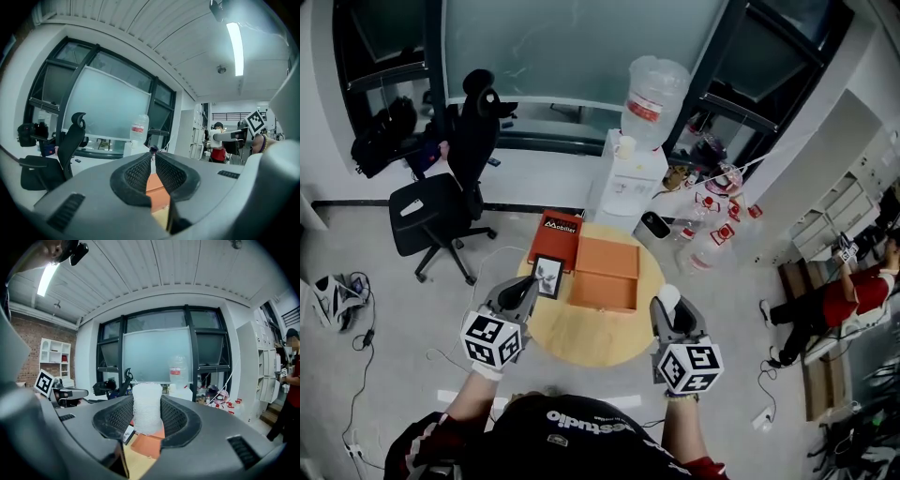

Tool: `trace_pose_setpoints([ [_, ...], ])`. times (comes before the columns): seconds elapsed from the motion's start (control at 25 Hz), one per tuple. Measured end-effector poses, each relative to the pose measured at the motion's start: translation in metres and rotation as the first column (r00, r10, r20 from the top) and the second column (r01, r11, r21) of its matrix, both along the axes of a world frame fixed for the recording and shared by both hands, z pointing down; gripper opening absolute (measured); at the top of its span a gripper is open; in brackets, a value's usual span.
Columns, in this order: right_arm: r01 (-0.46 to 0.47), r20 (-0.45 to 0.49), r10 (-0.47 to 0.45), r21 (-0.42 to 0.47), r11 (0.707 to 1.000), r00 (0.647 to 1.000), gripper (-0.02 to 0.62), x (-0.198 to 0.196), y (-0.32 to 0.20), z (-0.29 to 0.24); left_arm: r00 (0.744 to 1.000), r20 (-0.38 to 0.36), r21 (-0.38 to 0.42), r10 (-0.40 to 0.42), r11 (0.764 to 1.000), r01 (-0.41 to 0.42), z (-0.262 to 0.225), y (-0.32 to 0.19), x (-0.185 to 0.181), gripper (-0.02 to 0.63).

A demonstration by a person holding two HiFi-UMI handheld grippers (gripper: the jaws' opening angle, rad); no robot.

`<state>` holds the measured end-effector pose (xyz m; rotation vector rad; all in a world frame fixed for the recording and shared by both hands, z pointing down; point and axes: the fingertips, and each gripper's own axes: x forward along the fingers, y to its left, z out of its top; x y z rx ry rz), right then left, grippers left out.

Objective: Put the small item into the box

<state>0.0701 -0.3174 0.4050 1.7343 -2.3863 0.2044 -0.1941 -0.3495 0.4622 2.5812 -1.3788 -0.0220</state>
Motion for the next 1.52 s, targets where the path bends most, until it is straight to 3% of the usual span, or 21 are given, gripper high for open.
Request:
trace_pose_setpoints([
  [0.24,0.023,-0.019,-0.023,-0.007,1.000,1.000,0.190,-0.012,-0.002,0.005,0.998,-0.066,-0.029,0.000,1.000,-0.002,0.007,-0.003,-0.005,0.043],
  [0.84,0.132,0.030,-0.131,-0.033,0.991,0.991,0.190,-0.008,-0.050,0.023,0.996,-0.001,-0.012,-0.091,0.996,0.090,0.001,-0.017,0.005,0.043],
  [1.24,0.212,0.059,-0.209,-0.056,0.976,0.976,0.190,0.013,-0.098,0.038,0.996,0.035,-0.001,-0.079,0.997,0.079,-0.003,-0.052,0.061,0.043],
  [1.52,0.276,0.072,-0.269,-0.123,0.953,0.960,0.190,0.016,-0.116,0.069,0.996,0.063,-0.004,-0.063,0.998,0.063,0.001,-0.063,0.101,0.043],
])
